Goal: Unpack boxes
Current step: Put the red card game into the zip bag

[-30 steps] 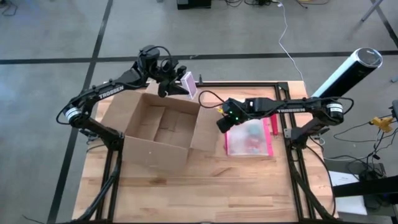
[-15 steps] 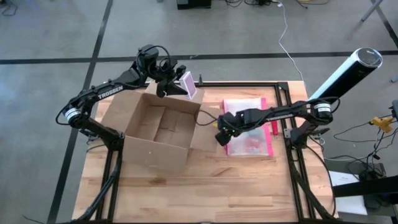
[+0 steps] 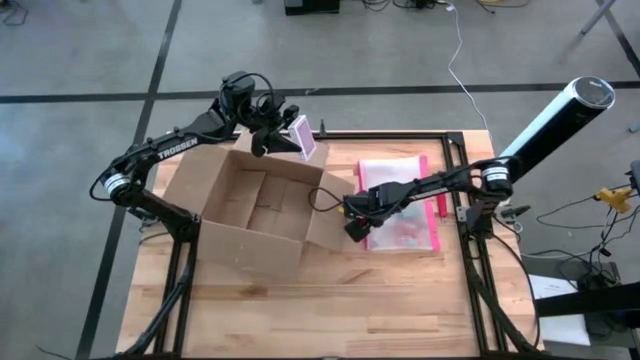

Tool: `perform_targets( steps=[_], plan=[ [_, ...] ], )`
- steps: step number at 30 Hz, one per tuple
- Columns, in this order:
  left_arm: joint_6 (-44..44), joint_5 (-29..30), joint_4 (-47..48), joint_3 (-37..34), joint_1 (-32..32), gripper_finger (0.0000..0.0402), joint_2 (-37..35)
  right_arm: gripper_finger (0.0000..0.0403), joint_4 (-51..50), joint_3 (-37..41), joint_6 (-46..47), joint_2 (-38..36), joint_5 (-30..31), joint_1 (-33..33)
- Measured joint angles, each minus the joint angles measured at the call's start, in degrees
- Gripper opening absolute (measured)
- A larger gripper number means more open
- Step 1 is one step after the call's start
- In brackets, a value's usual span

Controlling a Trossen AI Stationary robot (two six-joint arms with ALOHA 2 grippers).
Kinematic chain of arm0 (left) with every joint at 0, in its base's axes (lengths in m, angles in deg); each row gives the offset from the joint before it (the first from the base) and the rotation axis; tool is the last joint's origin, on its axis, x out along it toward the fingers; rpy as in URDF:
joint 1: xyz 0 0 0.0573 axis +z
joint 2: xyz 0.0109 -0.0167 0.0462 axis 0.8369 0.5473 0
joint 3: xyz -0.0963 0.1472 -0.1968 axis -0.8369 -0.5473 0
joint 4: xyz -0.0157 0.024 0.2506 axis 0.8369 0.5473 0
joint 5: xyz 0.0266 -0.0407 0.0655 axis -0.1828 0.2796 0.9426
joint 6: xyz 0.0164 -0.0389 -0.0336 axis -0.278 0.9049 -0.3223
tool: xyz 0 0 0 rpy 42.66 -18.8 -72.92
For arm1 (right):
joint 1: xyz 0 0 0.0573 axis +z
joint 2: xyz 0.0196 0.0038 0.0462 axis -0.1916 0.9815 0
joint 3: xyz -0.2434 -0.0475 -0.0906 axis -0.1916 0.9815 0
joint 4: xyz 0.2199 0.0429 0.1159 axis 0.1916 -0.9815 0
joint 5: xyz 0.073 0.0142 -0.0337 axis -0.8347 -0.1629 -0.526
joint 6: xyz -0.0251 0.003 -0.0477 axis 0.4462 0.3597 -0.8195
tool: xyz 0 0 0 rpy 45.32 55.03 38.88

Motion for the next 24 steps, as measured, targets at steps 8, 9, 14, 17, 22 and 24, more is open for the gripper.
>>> perform_targets(
  steps=[8,9,14,17,22,24],
  plan=[
    [0.0,0.05,0.03,0.02,0.0,0.0309,0.02,0.0044,-0.67,0.18,-0.92,-1.28,-1.29,0.01],
    [0.0,0.06,0.03,0.0,0.0,0.0309,0.0,0.0023,-0.72,0.2,-0.99,-1.55,-1.31,0.02],
    [0.0,0.09,0.05,0.0,0.0,0.0309,0.0,0.0011,-0.96,0.22,-0.12,-3.6,-1.25,0.0],
    [0.0,0.13,0.03,0.0,0.0,0.0309,0.0,0.0002,-1.0,0.24,1.27,-5.92,-1.15,0.02],
    [0.0,0.16,0.02,0.0,0.0,0.0309,0.0,0.0,-0.76,0.22,4.39,-11.86,-0.11,0.02],
    [-0.09,0.17,0.03,0.0,0.0,0.0309,0.0,0.0,-0.65,0.17,5.51,-14.46,1.83,0.02]
  ],
)
